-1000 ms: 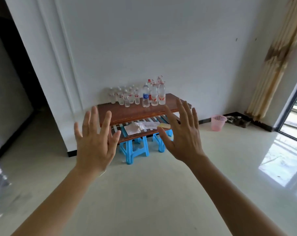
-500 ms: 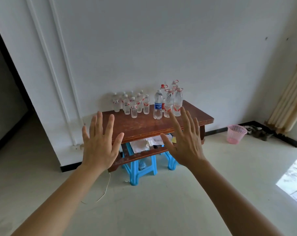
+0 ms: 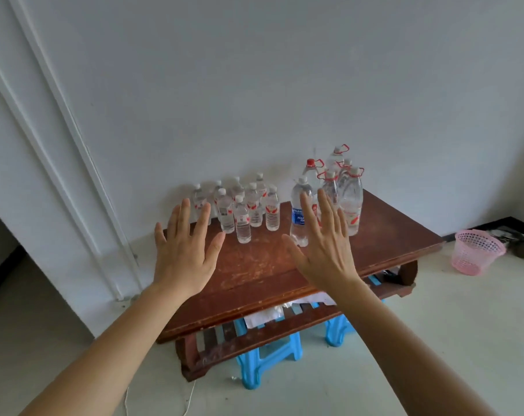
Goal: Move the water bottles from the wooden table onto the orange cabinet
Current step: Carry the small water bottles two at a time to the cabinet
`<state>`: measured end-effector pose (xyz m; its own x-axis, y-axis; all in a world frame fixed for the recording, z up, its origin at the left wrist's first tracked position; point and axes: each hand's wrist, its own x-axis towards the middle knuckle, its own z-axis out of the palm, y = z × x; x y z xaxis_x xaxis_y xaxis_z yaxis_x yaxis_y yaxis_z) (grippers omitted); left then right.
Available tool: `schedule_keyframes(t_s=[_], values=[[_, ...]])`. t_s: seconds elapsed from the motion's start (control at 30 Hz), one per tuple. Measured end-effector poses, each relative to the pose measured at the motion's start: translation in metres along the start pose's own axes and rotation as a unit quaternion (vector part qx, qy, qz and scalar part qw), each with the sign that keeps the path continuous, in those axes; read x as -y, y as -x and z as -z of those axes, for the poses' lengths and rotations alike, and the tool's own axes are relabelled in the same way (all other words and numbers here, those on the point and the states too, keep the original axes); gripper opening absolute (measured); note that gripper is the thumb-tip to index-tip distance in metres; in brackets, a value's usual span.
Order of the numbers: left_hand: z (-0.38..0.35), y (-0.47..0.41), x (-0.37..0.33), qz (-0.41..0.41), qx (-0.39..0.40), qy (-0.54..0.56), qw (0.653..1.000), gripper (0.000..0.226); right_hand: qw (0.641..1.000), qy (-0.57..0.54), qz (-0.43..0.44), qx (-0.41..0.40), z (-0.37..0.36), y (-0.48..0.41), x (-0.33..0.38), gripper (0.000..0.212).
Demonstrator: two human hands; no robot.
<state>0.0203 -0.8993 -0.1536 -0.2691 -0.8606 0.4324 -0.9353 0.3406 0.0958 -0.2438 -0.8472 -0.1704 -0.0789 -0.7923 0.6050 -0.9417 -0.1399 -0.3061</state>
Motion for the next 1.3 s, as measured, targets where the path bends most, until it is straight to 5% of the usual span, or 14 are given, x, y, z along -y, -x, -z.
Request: schedule_keyframes(t_s=[0.3, 0.63, 0.9, 1.07, 1.3], values=[[-0.084, -0.155, 0.081, 0.059, 0.027, -0.004, 0.998, 0.075, 0.996, -0.042, 0.045, 0.06, -0.143, -0.183, -0.017, 0.082], [-0.22, -0.312, 0.167, 0.019, 0.119, 0.055, 0.991, 0.078, 0.992, -0.02, -0.03, 0.123, -0.301, -0.291, -0.037, 0.09], [-0.334, -0.376, 0.183, 0.016, 0.186, 0.146, 0.972, 0.085, 0.977, -0.049, -0.114, 0.171, -0.392, -0.292, -0.066, 0.096], [-0.407, -0.379, 0.188, 0.111, 0.257, 0.273, 0.92, 0.103, 0.962, -0.105, -0.116, 0.223, -0.45, -0.278, -0.101, 0.108], [-0.47, -0.376, 0.175, 0.148, 0.182, 0.414, 0.88, 0.076, 0.921, -0.227, -0.198, 0.248, -0.504, -0.25, -0.123, 0.127]])
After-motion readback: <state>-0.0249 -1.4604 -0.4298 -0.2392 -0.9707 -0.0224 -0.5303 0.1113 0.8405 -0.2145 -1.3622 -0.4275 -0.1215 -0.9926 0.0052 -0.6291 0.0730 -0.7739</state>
